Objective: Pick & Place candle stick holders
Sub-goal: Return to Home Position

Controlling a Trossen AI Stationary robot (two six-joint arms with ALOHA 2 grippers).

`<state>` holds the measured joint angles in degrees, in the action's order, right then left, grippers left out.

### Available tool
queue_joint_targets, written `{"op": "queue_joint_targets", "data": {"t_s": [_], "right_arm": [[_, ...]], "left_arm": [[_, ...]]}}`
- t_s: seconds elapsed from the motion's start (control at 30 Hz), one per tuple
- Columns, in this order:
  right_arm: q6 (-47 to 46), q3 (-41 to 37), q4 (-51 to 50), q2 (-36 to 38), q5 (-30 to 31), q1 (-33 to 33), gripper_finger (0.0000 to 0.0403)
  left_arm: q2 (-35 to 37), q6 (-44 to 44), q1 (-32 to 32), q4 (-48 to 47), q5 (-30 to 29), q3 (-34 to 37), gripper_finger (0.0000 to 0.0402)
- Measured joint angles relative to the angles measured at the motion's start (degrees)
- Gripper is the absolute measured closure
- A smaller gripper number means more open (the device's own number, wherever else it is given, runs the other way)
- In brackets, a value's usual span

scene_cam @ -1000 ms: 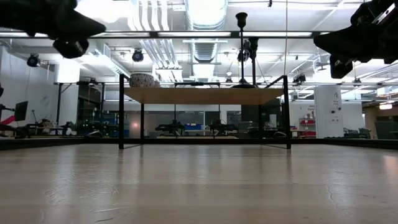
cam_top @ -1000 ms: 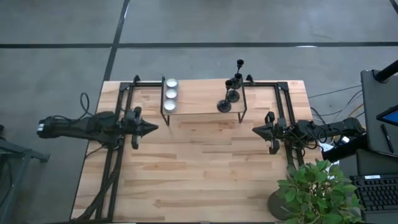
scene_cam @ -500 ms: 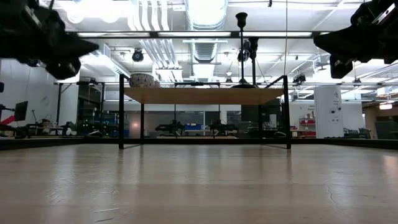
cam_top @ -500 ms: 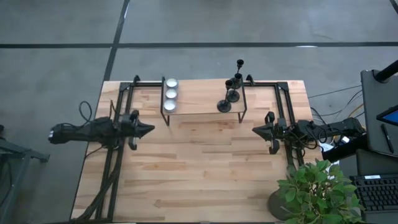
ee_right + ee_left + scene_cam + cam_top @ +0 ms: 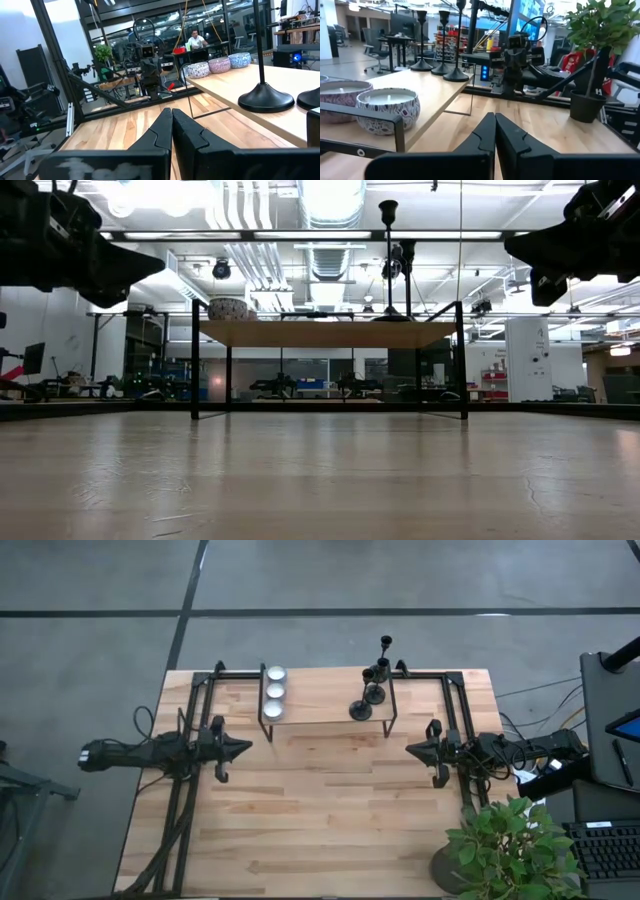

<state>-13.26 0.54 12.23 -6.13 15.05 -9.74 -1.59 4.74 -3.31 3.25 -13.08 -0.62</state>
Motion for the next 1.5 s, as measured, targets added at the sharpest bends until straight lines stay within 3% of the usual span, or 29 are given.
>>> {"op": "queue_joint_targets", "data": {"t_s": [1.5], "right_arm": [[0.0,0.0,0.0,0.0,0.0,0.0,0.0394]], "left_arm": [[-0.1,1.3,0.0,0.2,0.1,0.0,0.0394]]}}
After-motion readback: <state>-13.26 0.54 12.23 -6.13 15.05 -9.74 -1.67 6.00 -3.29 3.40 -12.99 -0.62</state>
